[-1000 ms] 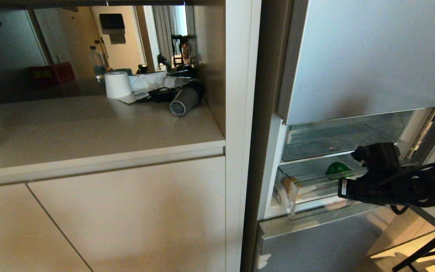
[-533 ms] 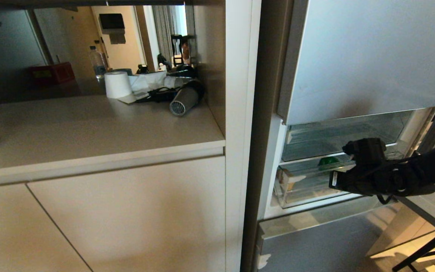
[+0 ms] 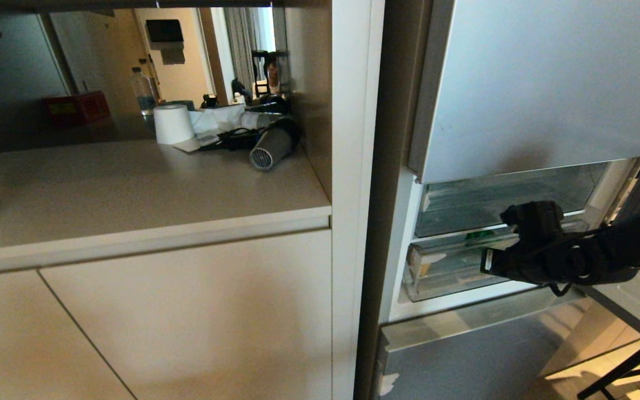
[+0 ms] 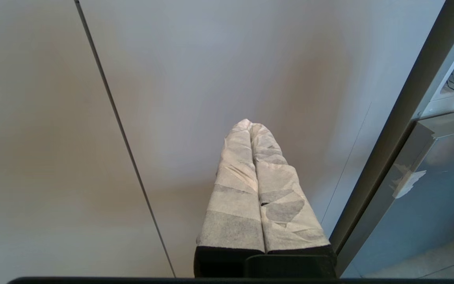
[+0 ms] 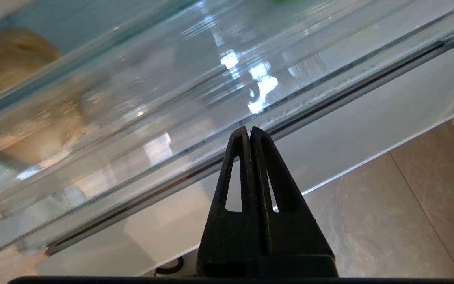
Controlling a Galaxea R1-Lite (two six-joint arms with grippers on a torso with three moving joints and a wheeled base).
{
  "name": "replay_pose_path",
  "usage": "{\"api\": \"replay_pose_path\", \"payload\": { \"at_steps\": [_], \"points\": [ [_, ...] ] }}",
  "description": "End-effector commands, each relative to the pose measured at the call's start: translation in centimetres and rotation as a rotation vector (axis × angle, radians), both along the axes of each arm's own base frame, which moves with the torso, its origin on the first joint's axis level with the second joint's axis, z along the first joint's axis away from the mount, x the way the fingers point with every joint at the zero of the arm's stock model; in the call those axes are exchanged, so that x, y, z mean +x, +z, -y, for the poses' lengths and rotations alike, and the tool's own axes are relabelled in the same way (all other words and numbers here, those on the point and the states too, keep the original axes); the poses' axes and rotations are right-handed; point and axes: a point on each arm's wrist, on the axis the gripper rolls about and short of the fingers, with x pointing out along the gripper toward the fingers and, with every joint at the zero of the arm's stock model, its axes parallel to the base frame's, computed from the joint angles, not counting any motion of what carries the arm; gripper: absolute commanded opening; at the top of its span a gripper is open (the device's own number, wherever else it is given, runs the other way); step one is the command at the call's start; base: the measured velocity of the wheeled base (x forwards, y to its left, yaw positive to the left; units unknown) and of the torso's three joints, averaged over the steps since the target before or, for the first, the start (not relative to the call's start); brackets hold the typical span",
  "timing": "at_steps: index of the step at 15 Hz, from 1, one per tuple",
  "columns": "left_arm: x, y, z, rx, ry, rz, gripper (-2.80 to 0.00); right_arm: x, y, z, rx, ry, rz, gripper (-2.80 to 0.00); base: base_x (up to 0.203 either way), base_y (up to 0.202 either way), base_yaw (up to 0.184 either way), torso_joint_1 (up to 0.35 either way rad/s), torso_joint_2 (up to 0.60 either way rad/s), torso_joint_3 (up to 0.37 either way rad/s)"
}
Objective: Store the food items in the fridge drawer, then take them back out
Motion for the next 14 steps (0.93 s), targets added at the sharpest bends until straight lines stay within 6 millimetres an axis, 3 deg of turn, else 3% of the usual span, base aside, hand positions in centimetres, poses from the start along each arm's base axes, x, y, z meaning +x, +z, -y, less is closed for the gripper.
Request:
{"api": "replay_pose_path", "payload": {
  "at_steps": [1,3,6,11,14],
  "points": [
    [0.0,-0.1,0.0,0.0,0.0,-0.003,-2.8,-1.1,1.5,0.0,0.001,-0.002,0.028,-2.8,0.0,0.0,0.0,0.0,0.0,0.0],
    [0.0,-0.1,0.0,0.0,0.0,-0.003,-2.8,-3.7,3.1,0.1,0.001,0.001,0.042,-2.8,0.0,0.0,0.0,0.0,0.0,0.0],
    [0.0,-0.1,0.0,0.0,0.0,-0.003,-2.8,-9.6,4.8,0.3,0.0,0.009,0.046,-2.8,0.0,0.0,0.0,0.0,0.0,0.0],
    [0.0,-0.1,0.0,0.0,0.0,-0.003,-2.8,-22.6,6.8,0.7,-0.014,0.09,0.179,-2.8,0.0,0.0,0.0,0.0,0.0,0.0],
    [0.0,-0.1,0.0,0.0,0.0,-0.003,-2.8,-30.2,5.8,0.9,-0.061,0.133,0.343,-2.8,0.0,0.0,0.0,0.0,0.0,0.0]
  ]
}}
